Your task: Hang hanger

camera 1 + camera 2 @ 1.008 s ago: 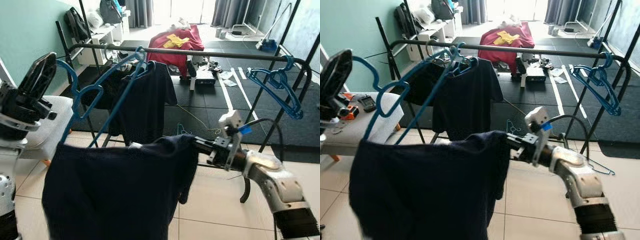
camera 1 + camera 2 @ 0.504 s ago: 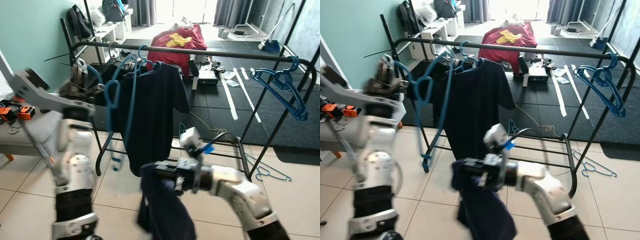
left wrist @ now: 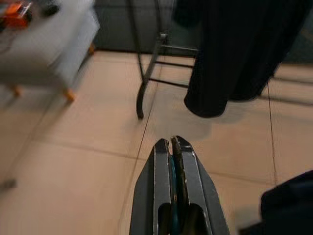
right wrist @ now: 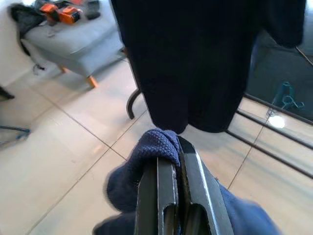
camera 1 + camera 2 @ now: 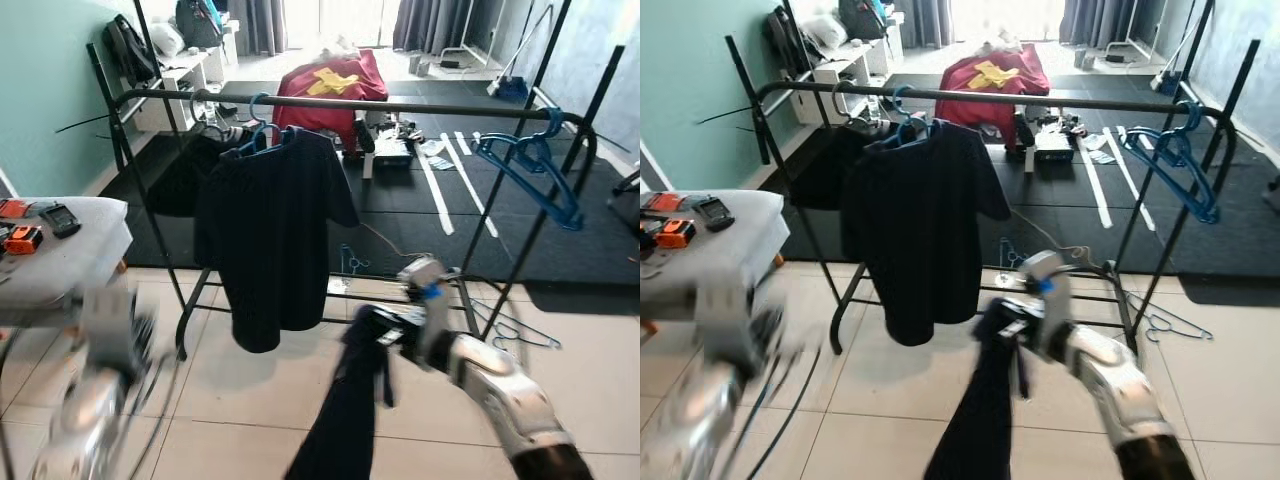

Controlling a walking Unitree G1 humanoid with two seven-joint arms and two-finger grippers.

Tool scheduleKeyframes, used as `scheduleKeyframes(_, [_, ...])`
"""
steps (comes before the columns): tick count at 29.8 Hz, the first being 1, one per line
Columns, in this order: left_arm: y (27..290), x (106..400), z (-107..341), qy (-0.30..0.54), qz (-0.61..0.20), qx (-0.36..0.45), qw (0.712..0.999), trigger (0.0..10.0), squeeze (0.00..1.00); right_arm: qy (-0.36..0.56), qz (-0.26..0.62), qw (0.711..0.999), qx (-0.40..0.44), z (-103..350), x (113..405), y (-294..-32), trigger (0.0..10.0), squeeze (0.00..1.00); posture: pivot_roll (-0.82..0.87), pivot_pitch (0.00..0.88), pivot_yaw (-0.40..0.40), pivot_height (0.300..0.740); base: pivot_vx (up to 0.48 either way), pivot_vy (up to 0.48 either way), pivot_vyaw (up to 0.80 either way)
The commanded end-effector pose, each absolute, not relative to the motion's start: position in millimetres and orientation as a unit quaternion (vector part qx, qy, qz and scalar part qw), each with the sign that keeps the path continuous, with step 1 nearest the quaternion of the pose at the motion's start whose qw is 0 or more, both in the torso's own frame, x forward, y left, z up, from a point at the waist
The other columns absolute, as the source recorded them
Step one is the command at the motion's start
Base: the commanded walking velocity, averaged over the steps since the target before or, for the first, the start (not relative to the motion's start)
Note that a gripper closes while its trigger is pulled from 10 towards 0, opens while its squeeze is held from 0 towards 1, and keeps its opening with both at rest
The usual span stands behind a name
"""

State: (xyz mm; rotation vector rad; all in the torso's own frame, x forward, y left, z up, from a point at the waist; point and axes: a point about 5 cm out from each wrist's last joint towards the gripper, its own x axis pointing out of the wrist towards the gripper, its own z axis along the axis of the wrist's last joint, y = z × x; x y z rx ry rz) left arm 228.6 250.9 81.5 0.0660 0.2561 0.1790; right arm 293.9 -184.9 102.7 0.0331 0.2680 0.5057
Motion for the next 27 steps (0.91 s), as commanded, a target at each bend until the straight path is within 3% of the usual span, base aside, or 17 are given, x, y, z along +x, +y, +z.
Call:
scheduleKeyframes(1, [250, 224, 98, 0.08, 0.099, 0.001, 0.992, 10.0, 0.0, 0.093, 0.245, 0.964, 0.039, 116, 296, -180, 10.0, 0.0, -0.06, 0.059, 0.01, 0.74, 0.0, 0.0, 0.78])
scheduleKeyframes(7, [224, 183, 92, 0.064, 0.129, -0.15, 0.978, 10.0, 0.0, 0.084, 0.225, 0.97, 0.037, 112, 269, -180, 10.0, 0.0, -0.06, 0.083, -0.003, 0.74, 0.0, 0.0, 0.78])
scheduleKeyframes(12, [207, 177, 97, 0.045, 0.118, -0.163, 0.978, 10.0, 0.0, 0.074, 0.22, 0.971, 0.053, 110, 262, -174, 10.0, 0.0, -0.07, 0.095, 0.003, 0.74, 0.0, 0.0, 0.78])
scheduleKeyframes(27, [208, 185, 108, 0.014, 0.076, -0.22, 0.972, 10.0, 0.0, 0.062, 0.228, 0.964, 0.123, 117, 273, -171, 10.0, 0.0, -0.04, 0.103, -0.022, 0.74, 0.0, 0.0, 0.77])
